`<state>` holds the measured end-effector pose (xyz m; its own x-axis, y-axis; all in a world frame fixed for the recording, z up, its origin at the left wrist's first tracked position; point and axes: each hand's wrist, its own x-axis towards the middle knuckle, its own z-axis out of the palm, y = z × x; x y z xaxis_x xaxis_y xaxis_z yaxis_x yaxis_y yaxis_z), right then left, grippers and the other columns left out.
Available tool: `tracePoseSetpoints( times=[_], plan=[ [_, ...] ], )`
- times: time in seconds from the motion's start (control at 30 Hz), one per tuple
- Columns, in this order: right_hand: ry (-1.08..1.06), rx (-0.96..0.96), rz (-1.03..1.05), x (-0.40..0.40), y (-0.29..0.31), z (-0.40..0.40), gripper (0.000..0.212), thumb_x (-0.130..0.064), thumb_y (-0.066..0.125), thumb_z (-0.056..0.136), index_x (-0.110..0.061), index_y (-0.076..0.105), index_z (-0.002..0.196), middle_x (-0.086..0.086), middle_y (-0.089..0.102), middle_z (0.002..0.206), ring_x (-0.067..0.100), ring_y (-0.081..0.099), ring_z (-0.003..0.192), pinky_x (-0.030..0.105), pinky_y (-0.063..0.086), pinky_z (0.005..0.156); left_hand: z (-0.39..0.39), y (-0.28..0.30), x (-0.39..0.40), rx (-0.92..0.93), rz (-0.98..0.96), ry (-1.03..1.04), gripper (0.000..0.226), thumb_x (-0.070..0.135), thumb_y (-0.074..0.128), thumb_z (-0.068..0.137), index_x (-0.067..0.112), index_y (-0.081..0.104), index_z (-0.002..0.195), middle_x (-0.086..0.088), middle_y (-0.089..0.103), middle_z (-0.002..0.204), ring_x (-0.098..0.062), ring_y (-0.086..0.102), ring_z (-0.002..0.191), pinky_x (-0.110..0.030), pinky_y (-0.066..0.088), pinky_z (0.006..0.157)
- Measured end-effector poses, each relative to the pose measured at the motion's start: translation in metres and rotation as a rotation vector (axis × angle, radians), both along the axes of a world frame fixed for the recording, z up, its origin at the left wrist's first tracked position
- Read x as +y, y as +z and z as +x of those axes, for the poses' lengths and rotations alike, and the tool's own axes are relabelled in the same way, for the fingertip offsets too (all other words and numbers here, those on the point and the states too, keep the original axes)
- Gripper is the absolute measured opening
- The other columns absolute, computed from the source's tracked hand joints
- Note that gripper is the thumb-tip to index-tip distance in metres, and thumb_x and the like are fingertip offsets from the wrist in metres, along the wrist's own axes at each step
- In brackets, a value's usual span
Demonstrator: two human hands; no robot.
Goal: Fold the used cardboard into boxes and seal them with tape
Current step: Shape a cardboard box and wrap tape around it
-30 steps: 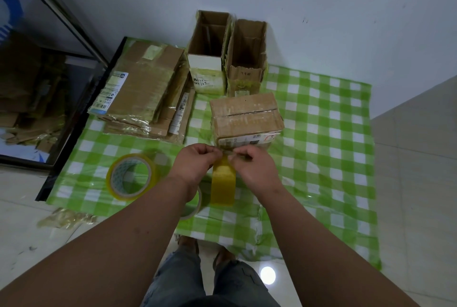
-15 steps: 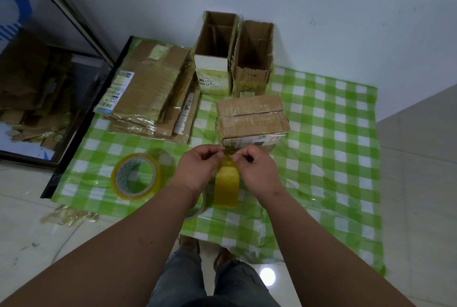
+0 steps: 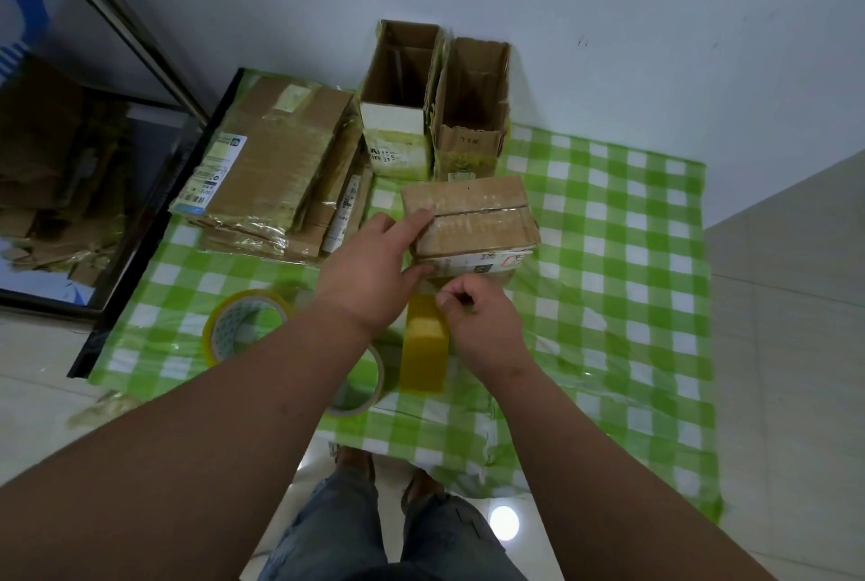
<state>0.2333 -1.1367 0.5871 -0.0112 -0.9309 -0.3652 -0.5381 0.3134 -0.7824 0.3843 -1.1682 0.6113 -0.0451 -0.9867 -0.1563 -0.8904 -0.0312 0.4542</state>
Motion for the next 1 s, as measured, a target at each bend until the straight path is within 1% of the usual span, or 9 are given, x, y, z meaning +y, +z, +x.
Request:
tracePoseSetpoints(
  times=[0.13,0.27,0.33,0.4,0.5,0.73,0.87,0.93,1.0],
  plan=[
    [-0.006,0.013,-0.022,0.0,0.0,-0.002,0.031,-0.023,0.063,0.091,-0.041,0.053,0.068,-0.015,0.057,0.087,0.013,0.057,0.086,0.055,0.043,0.096,-0.003,0.001,-0.002,-0.058,-0.038,-0.059,0.061,0.038,0.062,0.093,0.032,0.036,0.148,-0.003,0.054,0.123,-0.027,0.059,0.102,-0.038,0.05,0.074],
    [-0.038,-0.007,-0.035,0.0,-0.001,-0.007,0.03,-0.021,0.06,0.092,-0.039,0.052,0.069,-0.018,0.06,0.083,0.016,0.059,0.088,0.053,0.045,0.095,0.009,-0.004,-0.007,0.007,-0.043,-0.054,0.06,0.037,0.066,0.091,0.029,0.043,0.146,-0.007,0.058,0.121,-0.03,0.059,0.105,-0.042,0.051,0.079],
    [-0.081,-0.046,-0.03,0.001,-0.003,-0.014,0.029,-0.021,0.06,0.092,-0.038,0.054,0.07,-0.015,0.063,0.084,0.016,0.061,0.089,0.052,0.047,0.092,0.017,-0.006,-0.01,0.016,-0.042,-0.052,0.061,0.036,0.068,0.09,0.028,0.044,0.145,-0.008,0.058,0.124,-0.031,0.059,0.107,-0.043,0.051,0.083],
    [-0.107,-0.074,-0.018,0.002,-0.003,-0.021,0.027,-0.019,0.06,0.093,-0.036,0.055,0.072,-0.011,0.065,0.087,0.016,0.061,0.09,0.048,0.049,0.091,0.02,-0.006,-0.012,-0.003,-0.047,-0.11,0.065,0.037,0.07,0.088,0.027,0.043,0.146,-0.008,0.058,0.127,-0.03,0.058,0.109,-0.044,0.051,0.085],
    [-0.118,-0.116,-0.02,0.003,-0.002,-0.021,0.026,-0.016,0.059,0.094,-0.032,0.056,0.075,-0.005,0.066,0.089,0.016,0.06,0.089,0.044,0.05,0.089,0.015,-0.006,-0.013,-0.016,-0.04,-0.157,0.073,0.036,0.074,0.085,0.027,0.039,0.148,-0.007,0.055,0.129,-0.029,0.057,0.111,-0.041,0.05,0.086],
    [-0.171,-0.172,-0.014,0.003,-0.004,-0.018,0.027,-0.014,0.055,0.097,-0.029,0.053,0.075,-0.005,0.062,0.084,0.012,0.055,0.08,0.042,0.049,0.083,0.013,-0.011,-0.019,-0.036,-0.078,-0.169,0.066,0.025,0.072,0.087,0.021,0.043,0.147,-0.012,0.058,0.124,-0.036,0.058,0.105,-0.042,0.049,0.08],
    [-0.229,-0.182,-0.045,-0.003,-0.004,-0.021,0.02,-0.017,0.055,0.098,-0.018,0.052,0.078,0.005,0.061,0.081,0.015,0.051,0.073,0.039,0.046,0.071,0.012,-0.012,-0.017,-0.003,-0.098,-0.138,0.064,0.016,0.069,0.089,0.024,0.044,0.147,-0.011,0.058,0.121,-0.033,0.057,0.103,-0.039,0.048,0.079],
    [-0.255,-0.19,-0.054,-0.007,-0.003,-0.026,0.022,-0.019,0.055,0.098,-0.02,0.051,0.077,0.001,0.056,0.076,0.014,0.046,0.069,0.037,0.043,0.068,0.013,-0.013,-0.015,0.037,-0.109,-0.129,0.066,0.012,0.069,0.088,0.027,0.044,0.147,-0.01,0.058,0.118,-0.032,0.058,0.1,-0.038,0.048,0.078],
    [-0.265,-0.195,-0.075,-0.011,-0.001,-0.03,0.024,-0.023,0.055,0.096,-0.03,0.052,0.073,0.0,0.056,0.083,0.015,0.048,0.073,0.041,0.048,0.074,0.016,-0.015,-0.013,0.064,-0.114,-0.128,0.068,0.008,0.068,0.088,0.03,0.043,0.148,-0.009,0.058,0.116,-0.031,0.058,0.097,-0.038,0.049,0.078]
  ],
)
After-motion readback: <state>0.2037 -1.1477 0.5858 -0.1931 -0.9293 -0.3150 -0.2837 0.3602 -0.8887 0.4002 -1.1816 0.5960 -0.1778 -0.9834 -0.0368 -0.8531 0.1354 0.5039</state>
